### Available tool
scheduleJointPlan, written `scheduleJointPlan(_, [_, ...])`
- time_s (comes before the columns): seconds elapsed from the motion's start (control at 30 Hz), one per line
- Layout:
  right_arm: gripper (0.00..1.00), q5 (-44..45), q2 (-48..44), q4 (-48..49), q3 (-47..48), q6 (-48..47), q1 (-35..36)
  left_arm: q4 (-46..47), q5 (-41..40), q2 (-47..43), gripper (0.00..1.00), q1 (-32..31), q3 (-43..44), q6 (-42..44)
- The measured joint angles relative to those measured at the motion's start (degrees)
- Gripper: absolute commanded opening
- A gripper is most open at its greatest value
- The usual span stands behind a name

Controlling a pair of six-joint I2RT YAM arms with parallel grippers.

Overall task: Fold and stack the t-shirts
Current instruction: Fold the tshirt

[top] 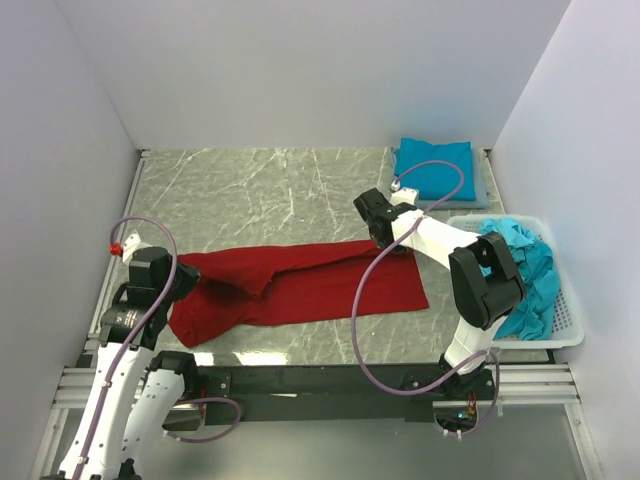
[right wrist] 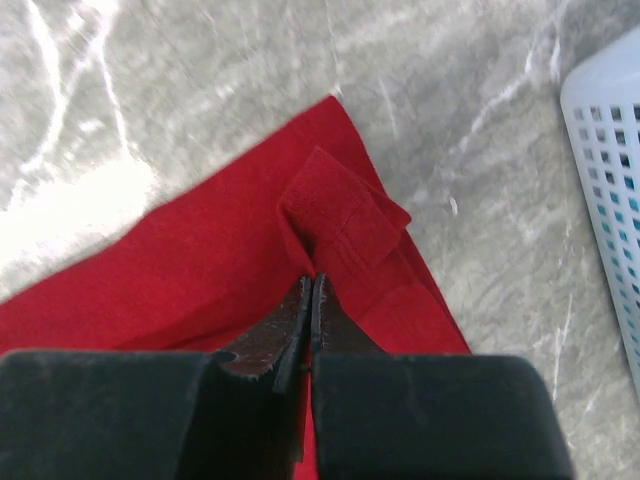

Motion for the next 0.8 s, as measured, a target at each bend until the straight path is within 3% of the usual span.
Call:
scheduleJointPlan(0.07, [0.12,0.0,-0.8,0.4,-1.3,0.4,0.2,-0.5,0.0,0.0,0.0,0.0,0.0,-0.2])
scheduleJointPlan(0.1, [0.22,0.0,-1.3,0.6,-2.2,0.6,0.3,-0.8,0.0,0.0,0.0,0.0,0.0,-0.3])
scheduleJointPlan(0.3, [0.57,0.0,-5.7,0.0,-7.4,2.4,0.6,-2.4,-0.1,-0.7,0.0,0.0,-0.5,-1.0])
scheduleJointPlan(0.43, [0.62,-1.5,-10.2,-0.5,-10.6,2.4,0.7,-2.6,0.0,-1.5,0.0,0.0,-0.9,-1.6])
scheduleJointPlan(0.53, [0.63,-7.9,-14.9,2.3,-12.5,-0.6,0.8,-2.5,0.0,-1.6,0.0,0.0,-1.2,-2.1])
scheduleJointPlan(0.67, [0.63,-27.3,-20.5,12.5,-15.3,-7.5,2.4,-2.6,0.2,-1.5,0.0,0.0,-2.1,-2.6])
scheduleJointPlan(0.8, [0.63,-43.6,-19.1,22.2,-15.0,-12.1,11.1,-2.5,0.2,-1.5,0.0,0.0,-2.4,-3.1])
